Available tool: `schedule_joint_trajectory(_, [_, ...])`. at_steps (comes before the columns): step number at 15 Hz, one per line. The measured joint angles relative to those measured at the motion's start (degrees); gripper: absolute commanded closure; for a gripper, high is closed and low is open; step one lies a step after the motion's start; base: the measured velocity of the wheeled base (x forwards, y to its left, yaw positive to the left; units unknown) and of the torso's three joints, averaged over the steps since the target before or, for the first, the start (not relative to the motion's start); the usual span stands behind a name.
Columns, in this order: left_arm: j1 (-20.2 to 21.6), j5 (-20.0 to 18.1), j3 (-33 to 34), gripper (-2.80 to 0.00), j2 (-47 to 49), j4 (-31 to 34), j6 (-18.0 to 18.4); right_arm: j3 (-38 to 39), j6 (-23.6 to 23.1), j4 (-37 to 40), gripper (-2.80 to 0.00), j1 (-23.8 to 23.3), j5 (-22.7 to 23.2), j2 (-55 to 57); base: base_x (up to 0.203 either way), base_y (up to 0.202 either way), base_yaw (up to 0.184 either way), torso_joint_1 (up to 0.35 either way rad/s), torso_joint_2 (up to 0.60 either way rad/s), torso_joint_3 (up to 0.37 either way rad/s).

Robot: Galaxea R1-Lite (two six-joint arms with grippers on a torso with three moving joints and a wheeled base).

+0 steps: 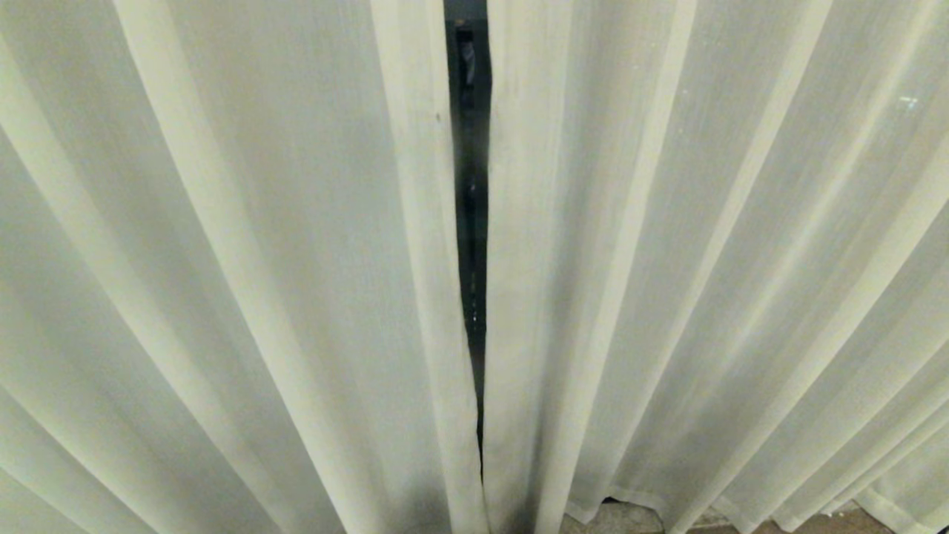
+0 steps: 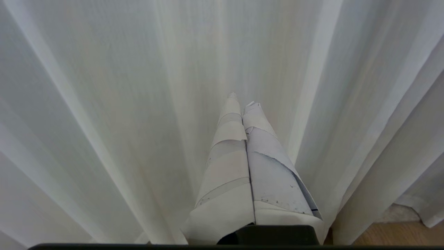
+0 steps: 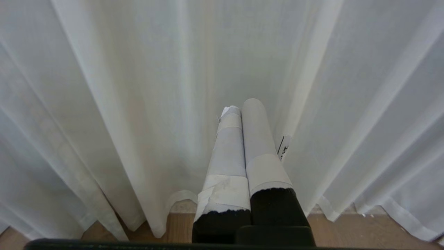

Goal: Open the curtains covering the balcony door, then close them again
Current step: Close the outer curtains on both sides

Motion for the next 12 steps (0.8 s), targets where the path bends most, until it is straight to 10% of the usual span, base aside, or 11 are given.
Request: schedule_joint_trajectory(12, [-0.05, -0.49, 0.00, 0.00, 0.00, 0.01, 0.07, 0.00, -0.56, 0.10, 0.00, 0.00, -0.06, 0.00, 0.000, 0.000, 0.000, 0.000, 0.00, 0.000])
